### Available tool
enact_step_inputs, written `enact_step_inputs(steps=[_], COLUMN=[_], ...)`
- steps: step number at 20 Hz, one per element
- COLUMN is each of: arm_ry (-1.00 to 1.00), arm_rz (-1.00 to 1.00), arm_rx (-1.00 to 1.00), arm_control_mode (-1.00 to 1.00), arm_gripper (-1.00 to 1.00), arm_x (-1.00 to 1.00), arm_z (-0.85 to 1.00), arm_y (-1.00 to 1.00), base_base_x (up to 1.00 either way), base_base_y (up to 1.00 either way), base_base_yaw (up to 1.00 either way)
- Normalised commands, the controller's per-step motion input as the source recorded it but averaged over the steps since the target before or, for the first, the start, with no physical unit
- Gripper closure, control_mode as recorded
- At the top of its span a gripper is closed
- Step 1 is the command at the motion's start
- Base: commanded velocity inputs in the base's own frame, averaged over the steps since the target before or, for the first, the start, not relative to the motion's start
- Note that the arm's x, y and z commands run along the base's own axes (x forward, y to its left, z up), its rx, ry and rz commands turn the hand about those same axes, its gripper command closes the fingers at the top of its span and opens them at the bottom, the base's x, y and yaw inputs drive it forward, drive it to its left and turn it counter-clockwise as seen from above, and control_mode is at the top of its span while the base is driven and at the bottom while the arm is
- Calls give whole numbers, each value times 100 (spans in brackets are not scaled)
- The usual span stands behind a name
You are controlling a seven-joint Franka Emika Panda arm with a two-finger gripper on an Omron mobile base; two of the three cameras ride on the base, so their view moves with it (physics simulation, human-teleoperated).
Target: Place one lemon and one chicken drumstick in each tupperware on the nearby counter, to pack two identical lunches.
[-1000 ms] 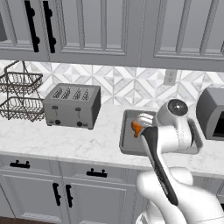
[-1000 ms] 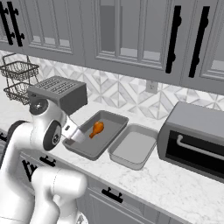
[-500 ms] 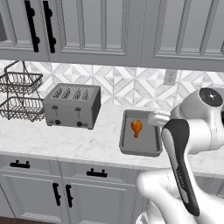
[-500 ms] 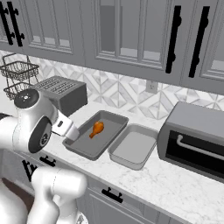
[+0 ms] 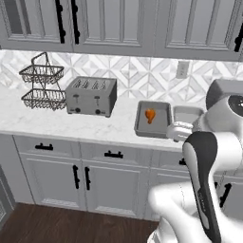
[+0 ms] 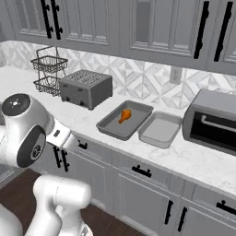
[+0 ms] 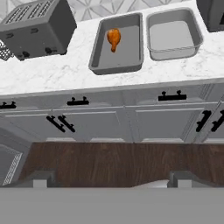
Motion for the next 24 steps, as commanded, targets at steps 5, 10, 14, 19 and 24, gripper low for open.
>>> enact_step_inputs(steps=[5,10,14,19,24], arm_ry=[0,0,0,0,0], arm_rz=[0,0,0,0,0], arm_rx=[0,0,0,0,0], arm_control_mode=[100,100,100,100,100], arm_gripper=[-100,-100,-100,-100,-100], arm_x=[0,0,0,0,0], arm_z=[0,0,0,0,0], arm_y=[0,0,0,0,0], base_base_x=[-90,-41,-17,32,98], base_base_y=[83,98,83,52,-1], base_base_yaw=[48,76,81,72,50])
